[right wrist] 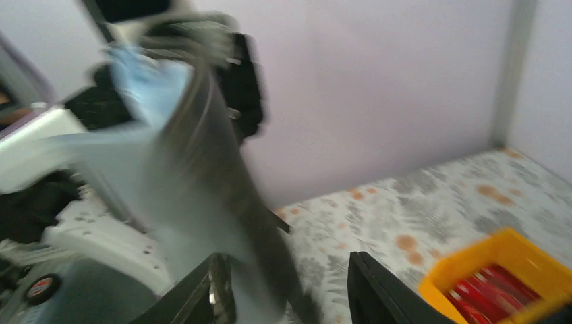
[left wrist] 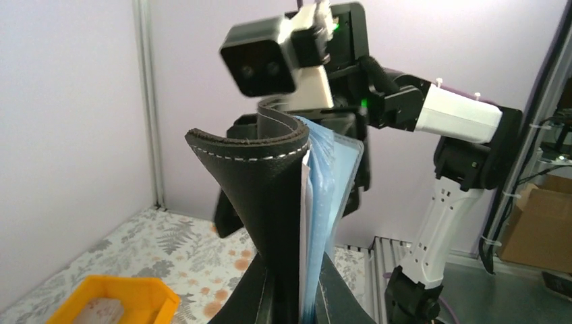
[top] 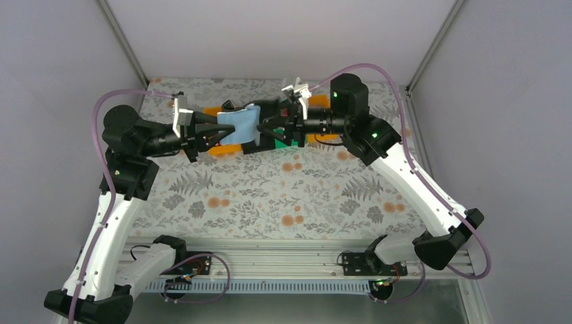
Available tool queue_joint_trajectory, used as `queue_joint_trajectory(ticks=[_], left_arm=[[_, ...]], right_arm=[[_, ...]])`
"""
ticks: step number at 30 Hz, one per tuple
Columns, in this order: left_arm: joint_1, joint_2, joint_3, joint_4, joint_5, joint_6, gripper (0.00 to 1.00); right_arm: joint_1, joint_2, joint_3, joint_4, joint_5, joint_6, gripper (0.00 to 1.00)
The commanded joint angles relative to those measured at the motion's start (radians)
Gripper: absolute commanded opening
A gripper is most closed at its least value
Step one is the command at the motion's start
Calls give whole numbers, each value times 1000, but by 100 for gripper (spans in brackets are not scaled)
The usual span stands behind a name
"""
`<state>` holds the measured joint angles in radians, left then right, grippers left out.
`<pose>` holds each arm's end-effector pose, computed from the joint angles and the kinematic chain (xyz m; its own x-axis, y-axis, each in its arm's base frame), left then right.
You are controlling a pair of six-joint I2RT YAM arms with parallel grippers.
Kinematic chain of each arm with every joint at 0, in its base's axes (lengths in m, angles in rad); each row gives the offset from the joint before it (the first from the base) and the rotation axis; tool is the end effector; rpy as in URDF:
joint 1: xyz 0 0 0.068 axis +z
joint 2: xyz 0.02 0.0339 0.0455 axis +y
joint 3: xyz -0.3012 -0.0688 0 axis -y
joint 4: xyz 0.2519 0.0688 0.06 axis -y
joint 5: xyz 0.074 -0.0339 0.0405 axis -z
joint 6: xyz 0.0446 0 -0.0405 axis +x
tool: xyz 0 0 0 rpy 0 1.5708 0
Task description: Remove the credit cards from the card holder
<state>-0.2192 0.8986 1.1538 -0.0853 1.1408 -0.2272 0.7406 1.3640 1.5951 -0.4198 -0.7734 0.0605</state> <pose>0.1398 -0.0727 0.4865 -0.0566 -0.0836 -0.9949 0.9775 0.1984 -0.0723 0.1957 0.2211 0.5045 -0.1980 -0.1224 -0.9725 -0.9791 0.0727 0.1902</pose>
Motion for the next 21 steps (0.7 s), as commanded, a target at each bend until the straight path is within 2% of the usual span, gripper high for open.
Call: queue_joint_trajectory(ticks=[1, 5, 8, 14, 18, 20, 21], left_arm=[[0, -19, 16, -16, -38, 27, 2], [0, -24, 8, -48, -103, 48, 2], [0, -24, 3, -67, -181, 56, 2], [0, -23, -15, -80, -211, 58, 2], [-1, -20, -13, -92, -217, 81, 2], [0, -21, -17, -93, -214, 84, 2], [-1, -20, -20, -91, -208, 84, 2]], right_arm=[[-100, -25, -66, 30, 49, 88, 49], [-101, -17, -76, 49, -49, 90, 68], [-54, -15, -68, 34, -38, 46, 78], [-10, -33, -70, 13, -161, -49, 86], [-7, -22, -38, 0, -165, -39, 88], [3, -19, -29, 45, -78, -1, 88], [8, -20, -36, 84, -8, 43, 85]])
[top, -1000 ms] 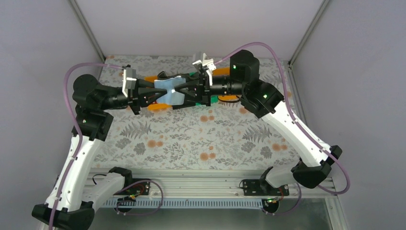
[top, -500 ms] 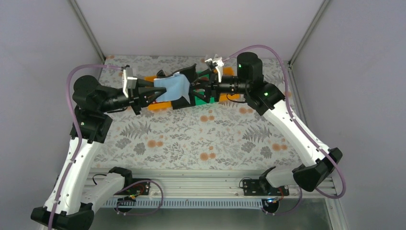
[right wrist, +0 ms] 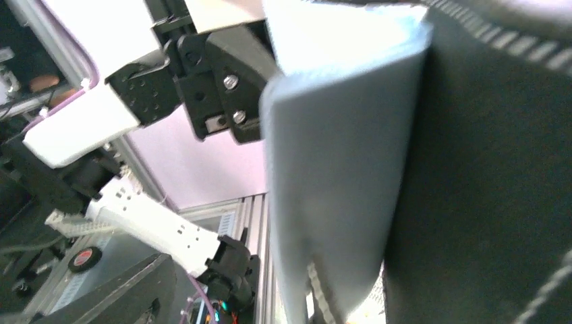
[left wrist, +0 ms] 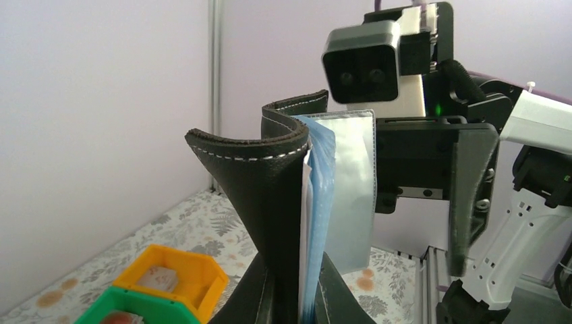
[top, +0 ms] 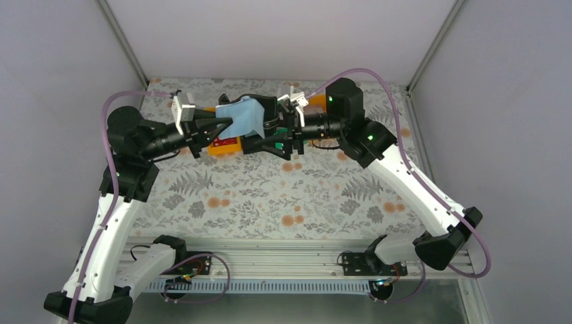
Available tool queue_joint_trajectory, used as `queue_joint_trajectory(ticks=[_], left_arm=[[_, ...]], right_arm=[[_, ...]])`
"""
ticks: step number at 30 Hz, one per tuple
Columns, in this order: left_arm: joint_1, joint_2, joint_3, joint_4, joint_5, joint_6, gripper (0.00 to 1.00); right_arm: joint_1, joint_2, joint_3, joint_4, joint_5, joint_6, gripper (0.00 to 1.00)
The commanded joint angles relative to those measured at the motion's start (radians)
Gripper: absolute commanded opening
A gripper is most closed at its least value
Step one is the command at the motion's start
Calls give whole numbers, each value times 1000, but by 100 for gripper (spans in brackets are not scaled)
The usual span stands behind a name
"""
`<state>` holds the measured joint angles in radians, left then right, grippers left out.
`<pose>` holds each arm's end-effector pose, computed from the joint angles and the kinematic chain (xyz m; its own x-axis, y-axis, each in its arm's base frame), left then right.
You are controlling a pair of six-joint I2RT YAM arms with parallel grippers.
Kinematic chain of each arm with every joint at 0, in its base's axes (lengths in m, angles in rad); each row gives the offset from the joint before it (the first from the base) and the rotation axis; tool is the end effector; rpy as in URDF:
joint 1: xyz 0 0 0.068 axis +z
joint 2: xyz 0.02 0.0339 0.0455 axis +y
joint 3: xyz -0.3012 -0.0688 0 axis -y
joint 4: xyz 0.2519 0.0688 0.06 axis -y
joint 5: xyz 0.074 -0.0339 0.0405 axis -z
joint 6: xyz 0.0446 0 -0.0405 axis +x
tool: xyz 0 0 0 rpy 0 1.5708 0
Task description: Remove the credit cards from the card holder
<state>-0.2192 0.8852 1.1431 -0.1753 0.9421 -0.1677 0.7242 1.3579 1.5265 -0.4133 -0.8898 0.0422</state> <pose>0.1458 -0.0694 0.4772 -0.0733 -0.0842 -0.9937 0.9152 0.3902 -0.1006 0.1970 0.2205 0.4846 -0.2227 -0.1615 -0.9614 -0.9732 -0.0211 0.2290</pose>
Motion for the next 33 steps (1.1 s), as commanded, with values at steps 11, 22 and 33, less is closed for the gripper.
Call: queue_joint_trajectory(ticks=[11, 22, 33], left_arm=[[-3, -8, -12, 56, 168, -13, 16], [-10, -12, 10, 53, 238, 3, 24], [13, -18, 20, -151, -274, 101, 32]], right_arm=[[19, 74, 9, 121, 230, 179, 4], [4, 135, 24, 196, 50, 196, 4], [-35, 133, -8, 64, 94, 200, 4]])
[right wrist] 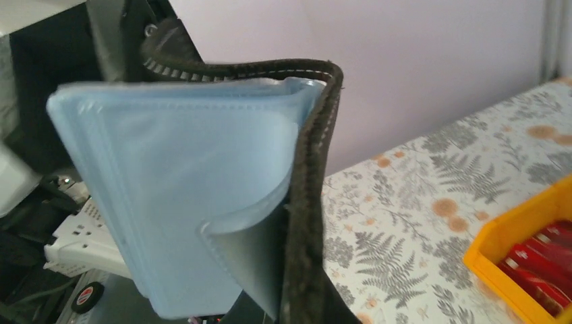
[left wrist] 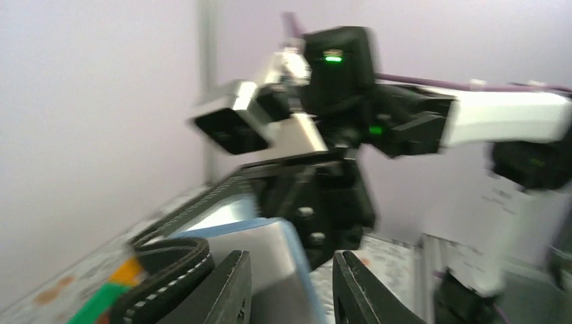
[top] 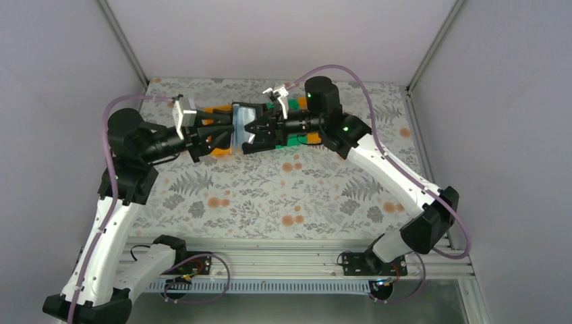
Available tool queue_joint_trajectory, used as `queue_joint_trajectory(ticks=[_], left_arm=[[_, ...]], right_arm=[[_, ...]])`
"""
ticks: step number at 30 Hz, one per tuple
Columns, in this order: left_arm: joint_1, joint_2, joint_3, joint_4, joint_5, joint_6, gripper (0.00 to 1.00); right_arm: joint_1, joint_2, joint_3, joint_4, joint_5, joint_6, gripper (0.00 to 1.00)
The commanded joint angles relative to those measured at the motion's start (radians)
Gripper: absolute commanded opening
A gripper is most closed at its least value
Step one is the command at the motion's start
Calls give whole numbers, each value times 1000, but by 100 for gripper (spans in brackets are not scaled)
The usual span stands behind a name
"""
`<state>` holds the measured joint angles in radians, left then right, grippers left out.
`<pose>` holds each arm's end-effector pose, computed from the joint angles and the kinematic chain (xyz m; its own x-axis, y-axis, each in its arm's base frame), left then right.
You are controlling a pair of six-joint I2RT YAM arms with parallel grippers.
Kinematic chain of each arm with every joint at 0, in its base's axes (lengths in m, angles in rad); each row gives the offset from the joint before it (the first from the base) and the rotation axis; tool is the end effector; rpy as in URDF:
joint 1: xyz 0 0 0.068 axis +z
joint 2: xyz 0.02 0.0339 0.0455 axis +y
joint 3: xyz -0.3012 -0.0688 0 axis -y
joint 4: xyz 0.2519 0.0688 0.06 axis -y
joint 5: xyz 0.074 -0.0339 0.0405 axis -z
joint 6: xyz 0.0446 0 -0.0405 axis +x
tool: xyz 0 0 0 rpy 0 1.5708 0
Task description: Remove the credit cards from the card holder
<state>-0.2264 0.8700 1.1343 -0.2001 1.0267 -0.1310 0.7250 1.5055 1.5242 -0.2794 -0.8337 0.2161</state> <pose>0.1377 -0.0709 0.4737 -0.0619 -0.0551 -0.9966 0.9483 0.3082 -0.0759 0.2412 0.2578 0.4520 -0.3988 -0.1608 -0.9028 -0.9170 0.0647 0.3936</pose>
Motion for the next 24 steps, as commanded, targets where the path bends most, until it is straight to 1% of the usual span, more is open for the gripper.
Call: queue_joint_trajectory(ticks=[1, 3, 5, 7, 10, 12, 15, 18, 19, 20, 21, 22, 23, 24], left_arm=[[34, 4, 28, -156, -474, 64, 33], [63, 21, 15, -213, -638, 54, 33], [91, 26, -22, -255, -749, 13, 36], [115, 18, -78, -275, -767, -48, 43], [141, 0, -180, -281, -744, -130, 50], [153, -9, -241, -279, -729, -163, 55], [166, -19, -298, -277, -724, -171, 63], [174, -27, -334, -271, -746, -158, 75], [177, -31, -344, -268, -755, -155, 78], [182, -34, -353, -265, -764, -154, 80], [188, -39, -362, -263, -770, -154, 83], [194, -44, -372, -262, -776, -155, 85], [201, -50, -379, -261, -780, -158, 86], [208, -55, -386, -259, -781, -159, 89]], right_arm=[[-50, -2, -22, -96, 22, 43, 4], [-61, 16, -82, -135, 20, 81, 4], [-67, 40, -156, -176, 50, 133, 4], [-68, 74, -251, -169, 44, 197, 4], [-68, 117, -425, -49, -11, 304, 4], [-68, 145, -502, 6, -8, 339, 4], [-75, 214, -534, -7, 17, 331, 4], [-109, 223, -582, -12, 53, 346, 4], [-127, 219, -597, -21, 68, 351, 8], [-147, 215, -614, -36, 106, 357, 19], [-177, 211, -628, -55, 133, 360, 35], [-199, 204, -637, -81, 166, 357, 53], [-223, 194, -639, -112, 203, 353, 77], [-249, 168, -639, -148, 248, 345, 96]])
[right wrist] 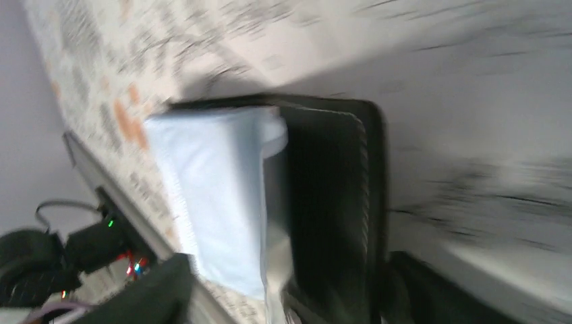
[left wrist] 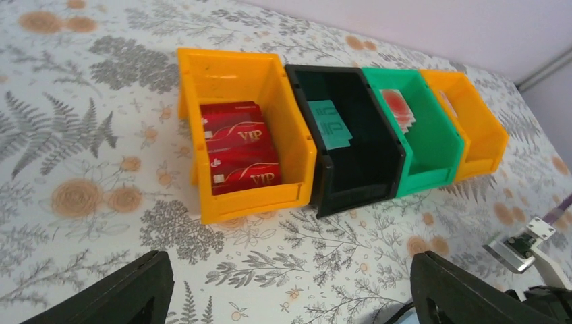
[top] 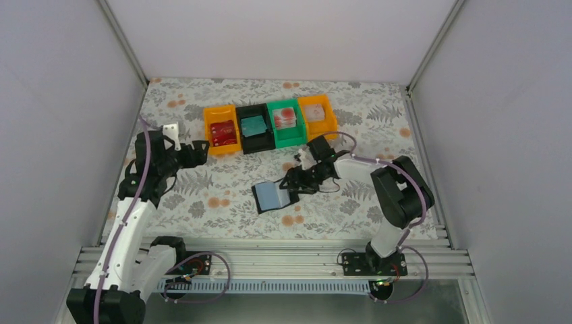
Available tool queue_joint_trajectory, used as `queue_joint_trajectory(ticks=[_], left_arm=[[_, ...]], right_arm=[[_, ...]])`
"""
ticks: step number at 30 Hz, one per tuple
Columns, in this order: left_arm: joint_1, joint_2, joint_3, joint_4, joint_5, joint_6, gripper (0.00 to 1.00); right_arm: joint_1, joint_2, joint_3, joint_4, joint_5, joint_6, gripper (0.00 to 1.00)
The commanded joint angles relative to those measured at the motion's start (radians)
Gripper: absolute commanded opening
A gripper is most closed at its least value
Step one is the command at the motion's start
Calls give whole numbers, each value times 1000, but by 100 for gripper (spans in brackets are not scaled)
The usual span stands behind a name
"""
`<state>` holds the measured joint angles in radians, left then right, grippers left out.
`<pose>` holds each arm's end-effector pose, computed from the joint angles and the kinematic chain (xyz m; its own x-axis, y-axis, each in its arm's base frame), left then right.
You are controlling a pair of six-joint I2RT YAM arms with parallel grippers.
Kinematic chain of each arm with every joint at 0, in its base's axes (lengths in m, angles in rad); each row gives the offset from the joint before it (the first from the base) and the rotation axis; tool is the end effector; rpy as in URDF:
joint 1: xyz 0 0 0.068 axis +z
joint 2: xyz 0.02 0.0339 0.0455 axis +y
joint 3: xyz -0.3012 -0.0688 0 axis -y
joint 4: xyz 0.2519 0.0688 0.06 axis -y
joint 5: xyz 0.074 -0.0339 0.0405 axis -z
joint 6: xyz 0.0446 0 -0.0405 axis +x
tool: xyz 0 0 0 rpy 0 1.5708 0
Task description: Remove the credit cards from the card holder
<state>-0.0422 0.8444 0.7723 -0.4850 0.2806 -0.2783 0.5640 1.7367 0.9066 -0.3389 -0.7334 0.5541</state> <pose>0.1740 -0.0197 0.3186 -0.5836 -0.2396 -0.7759 0.1197 0.9197 -0.3740 0.2595 0.1994 0.1665 -0.9868 -0.1617 -0.0084 -0.1166 0.6738 0.7297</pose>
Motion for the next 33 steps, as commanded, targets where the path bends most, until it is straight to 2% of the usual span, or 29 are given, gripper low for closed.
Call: queue_joint_trajectory(ticks=[1, 4, 9, 13, 16, 18, 21, 26, 30, 33], left_arm=[[30, -37, -30, 27, -38, -12, 91], [52, -64, -50, 43, -60, -15, 100], [118, -128, -132, 113, -177, -36, 100], [159, -161, -215, 233, -273, -33, 100], [163, -149, -293, 376, -448, -60, 100], [167, -133, -351, 476, -561, -59, 100], [172, -116, -444, 673, -538, 94, 100], [178, -59, -614, 974, -427, 238, 100], [180, 33, -687, 1150, -403, 269, 100], [180, 106, -695, 1270, -362, 292, 100]], right_arm=[[-113, -115, -21, -119, 192, 3, 99], [-226, -262, -22, -175, 303, -1, 99], [-404, -510, -32, -88, 580, -23, 99], [-498, -695, -169, 132, 905, -11, 99], [-517, -796, -340, 364, 1178, -22, 99], [-521, -838, -458, 552, 1307, -57, 99], [-546, -835, -573, 789, 1228, -160, 99], [-569, -671, -654, 1079, 1043, -268, 99], [-596, -513, -673, 1251, 947, -366, 99], [-615, -466, -701, 1363, 860, -397, 99]])
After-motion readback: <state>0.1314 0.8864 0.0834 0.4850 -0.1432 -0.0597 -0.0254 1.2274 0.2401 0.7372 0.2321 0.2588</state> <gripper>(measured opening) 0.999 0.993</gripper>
